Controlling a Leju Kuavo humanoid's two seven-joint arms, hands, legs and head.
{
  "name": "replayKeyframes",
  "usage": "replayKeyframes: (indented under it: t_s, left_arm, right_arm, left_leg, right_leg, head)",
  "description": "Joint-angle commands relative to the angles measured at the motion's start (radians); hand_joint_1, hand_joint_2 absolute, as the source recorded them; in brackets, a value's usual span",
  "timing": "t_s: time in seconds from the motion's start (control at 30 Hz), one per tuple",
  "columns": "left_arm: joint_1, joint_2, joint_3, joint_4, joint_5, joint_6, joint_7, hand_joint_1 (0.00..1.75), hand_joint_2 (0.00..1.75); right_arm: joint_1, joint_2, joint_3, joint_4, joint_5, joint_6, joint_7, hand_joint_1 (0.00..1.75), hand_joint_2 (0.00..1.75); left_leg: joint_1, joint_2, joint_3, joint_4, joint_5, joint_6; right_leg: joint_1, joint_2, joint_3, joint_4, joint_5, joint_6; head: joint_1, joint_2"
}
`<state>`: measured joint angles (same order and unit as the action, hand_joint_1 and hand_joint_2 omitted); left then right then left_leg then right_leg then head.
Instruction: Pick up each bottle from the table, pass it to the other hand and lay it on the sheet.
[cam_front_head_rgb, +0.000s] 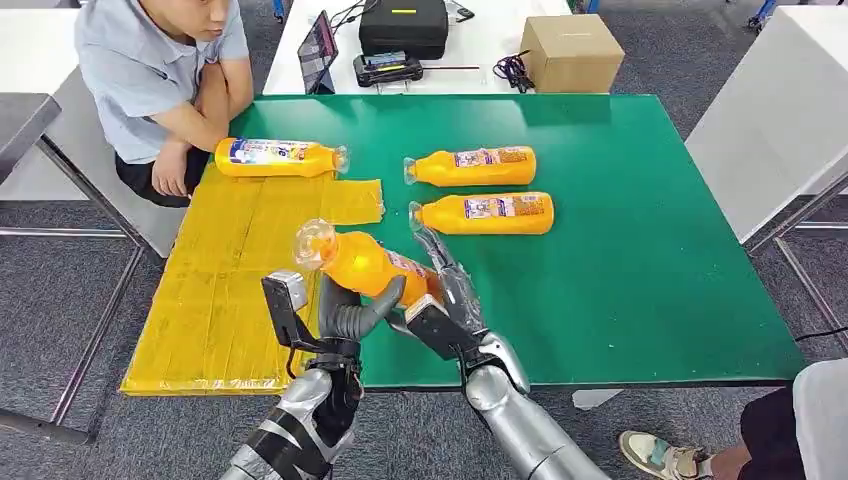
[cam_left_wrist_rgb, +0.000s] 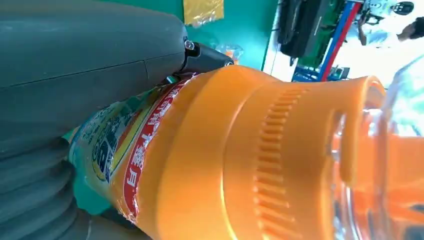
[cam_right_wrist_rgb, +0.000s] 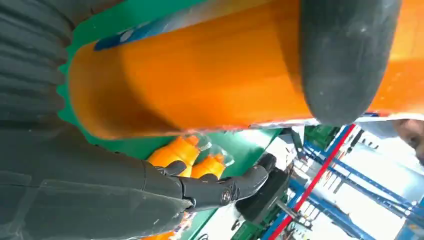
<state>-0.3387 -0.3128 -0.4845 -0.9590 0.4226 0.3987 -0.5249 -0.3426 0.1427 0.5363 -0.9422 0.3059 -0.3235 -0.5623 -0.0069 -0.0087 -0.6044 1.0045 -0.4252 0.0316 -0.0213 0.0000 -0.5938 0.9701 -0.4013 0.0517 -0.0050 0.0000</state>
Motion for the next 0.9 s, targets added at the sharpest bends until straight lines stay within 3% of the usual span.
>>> replayKeyframes:
  t_s: [0.03,0.4,0.6,0.8,0.9]
  left_arm:
    - [-0.040,0.116,-0.096,-0.006,-0.215,0.116,-0.013,1.75,1.75]
    - [-0.037,0.133,-0.033,-0.079,-0.271,0.076,0.038,1.75,1.75]
    - [-0.040,0.178,0.012,-0.128,-0.558,0.226,0.060,1.75,1.75]
    - [-0.026,0.205,0.192,-0.229,-0.631,0.243,0.082,1.75,1.75]
    - [-0.040,0.237,0.227,-0.236,-0.662,0.242,0.093,1.75,1.75]
  right_arm:
    - [0.025,-0.007,-0.059,0.001,-0.012,-0.015,-0.006,0.00,0.00]
    - [0.043,0.002,-0.098,-0.015,-0.006,-0.016,0.002,0.00,0.00]
    - [0.075,0.005,-0.133,-0.037,0.027,-0.029,0.005,0.00,0.00]
    - [0.106,0.011,-0.158,-0.081,0.057,-0.015,0.016,0.00,0.00]
    - [0.119,0.010,-0.160,-0.095,0.061,-0.010,0.018,0.00,0.00]
  left_leg:
    - [0.001,0.001,0.003,-0.001,-0.001,-0.002]
    - [0.001,0.000,0.002,0.000,-0.001,-0.001]
    - [0.002,0.002,0.003,0.000,-0.002,-0.003]
    - [0.002,0.002,0.002,0.000,-0.001,-0.002]
    - [0.003,0.004,0.003,0.001,-0.002,-0.003]
  right_leg:
    - [0.001,0.000,0.003,-0.001,-0.001,-0.002]
    - [0.001,0.000,0.002,0.000,-0.001,-0.002]
    - [0.002,0.001,0.003,0.000,-0.001,-0.003]
    - [0.002,0.002,0.001,0.001,-0.001,-0.003]
    - [0.003,0.003,0.002,0.000,-0.001,-0.003]
  head:
    - [0.000,0.000]
    - [0.000,0.000]
    - [0.000,0.000]
    - [0.000,0.000]
    - [0.000,0.000]
